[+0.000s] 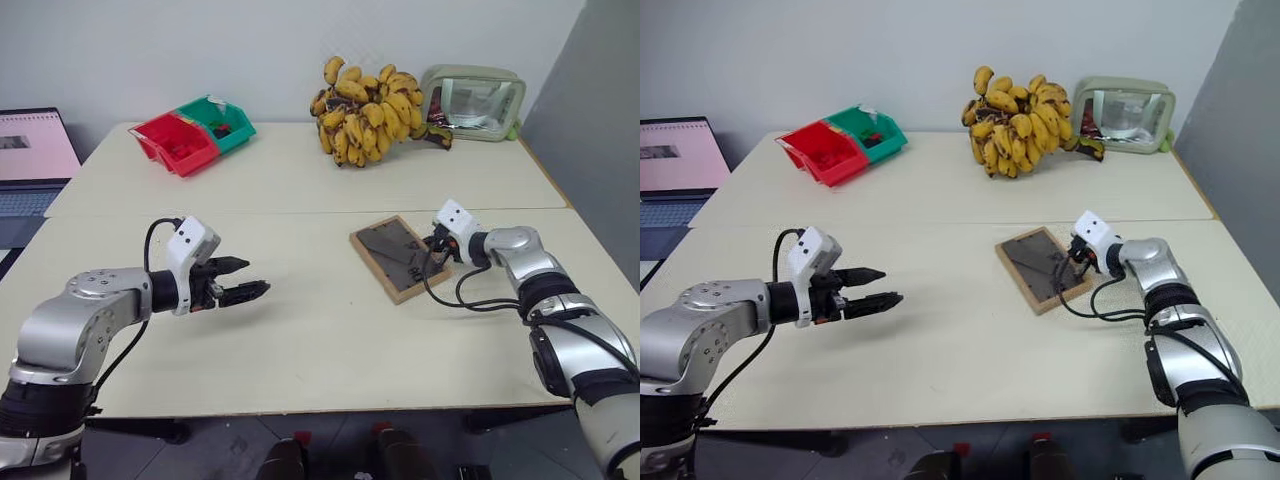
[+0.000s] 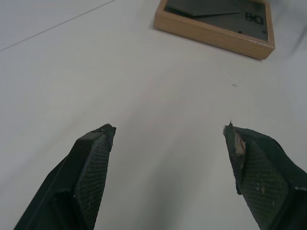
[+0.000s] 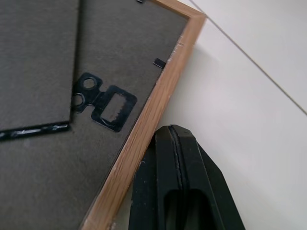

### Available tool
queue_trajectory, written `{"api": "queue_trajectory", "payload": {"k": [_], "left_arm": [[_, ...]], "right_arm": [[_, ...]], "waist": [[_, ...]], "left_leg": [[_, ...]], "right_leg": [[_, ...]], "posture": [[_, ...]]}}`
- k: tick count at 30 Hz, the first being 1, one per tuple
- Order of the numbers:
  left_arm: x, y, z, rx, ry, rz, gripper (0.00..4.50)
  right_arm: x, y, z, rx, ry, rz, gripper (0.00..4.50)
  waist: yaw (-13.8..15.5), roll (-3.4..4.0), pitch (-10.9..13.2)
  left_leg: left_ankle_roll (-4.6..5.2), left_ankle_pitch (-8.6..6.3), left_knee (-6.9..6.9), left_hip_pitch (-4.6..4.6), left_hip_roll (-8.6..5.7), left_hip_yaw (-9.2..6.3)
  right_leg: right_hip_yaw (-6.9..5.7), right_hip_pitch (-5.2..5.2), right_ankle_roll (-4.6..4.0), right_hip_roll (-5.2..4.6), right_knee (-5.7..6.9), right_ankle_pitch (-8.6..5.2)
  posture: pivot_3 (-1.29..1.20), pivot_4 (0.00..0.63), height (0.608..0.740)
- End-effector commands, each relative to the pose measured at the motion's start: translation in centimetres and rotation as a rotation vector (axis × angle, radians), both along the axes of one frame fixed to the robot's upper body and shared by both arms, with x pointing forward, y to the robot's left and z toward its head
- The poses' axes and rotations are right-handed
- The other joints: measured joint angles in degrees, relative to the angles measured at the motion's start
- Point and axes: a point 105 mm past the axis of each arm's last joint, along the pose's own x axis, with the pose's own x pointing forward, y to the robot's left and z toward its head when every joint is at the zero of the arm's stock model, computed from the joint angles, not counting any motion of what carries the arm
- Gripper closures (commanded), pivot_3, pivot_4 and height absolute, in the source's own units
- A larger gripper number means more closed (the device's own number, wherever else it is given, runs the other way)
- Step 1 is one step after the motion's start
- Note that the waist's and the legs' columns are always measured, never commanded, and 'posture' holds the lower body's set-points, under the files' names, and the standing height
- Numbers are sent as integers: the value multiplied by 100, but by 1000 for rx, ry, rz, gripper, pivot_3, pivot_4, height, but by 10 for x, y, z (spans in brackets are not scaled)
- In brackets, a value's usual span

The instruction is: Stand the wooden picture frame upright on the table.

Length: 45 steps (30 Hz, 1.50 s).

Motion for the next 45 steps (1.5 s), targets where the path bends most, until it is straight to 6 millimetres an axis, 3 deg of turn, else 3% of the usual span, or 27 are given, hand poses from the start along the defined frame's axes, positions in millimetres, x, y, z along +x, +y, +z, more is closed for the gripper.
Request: {"api": "queue_trajectory", "payload": {"k": [1,7,20,23,27,34,45], "left_arm": [[-9,9,9,31,-10,-17,614],[3,29,11,93,-58,49,614],[0,29,9,119,-36,0,614],[-1,28,9,121,-26,-16,614],[0,29,8,126,-23,-23,614],[4,33,5,140,-19,-24,614],[7,32,2,141,-5,-29,614]], "right_arm": [[-7,25,3,49,-12,108,4500],[-21,53,-3,108,6,167,4500],[-87,102,-5,192,85,322,4500],[-92,106,-6,191,92,324,4500],[-87,102,-7,163,79,296,4500],[-57,74,-8,42,-8,155,4500],[-40,118,-5,187,8,143,4500]], "waist": [[-21,-1,0],[-27,-1,-1],[-11,-1,0],[-11,-1,0],[-2,-1,-1],[7,-1,-1],[-16,-2,-1]], "left_leg": [[0,0,0,0,1,0],[0,0,1,7,0,-2],[0,0,1,0,7,-8],[0,0,1,1,6,-8],[0,0,1,1,5,-11],[0,0,1,0,1,-9],[0,0,1,2,1,-9]], "right_leg": [[0,0,0,0,0,0],[0,-1,-4,7,17,-2],[-3,-9,-6,13,18,-5],[-2,-10,-6,14,19,-5],[-6,-8,-6,14,18,-5],[-5,-9,-6,13,18,-5],[-5,-10,-7,21,19,-4]], "posture": [[0,150,740],[0,150,740],[0,150,740],[0,150,740],[0,150,740],[0,150,740],[0,150,740]]}}
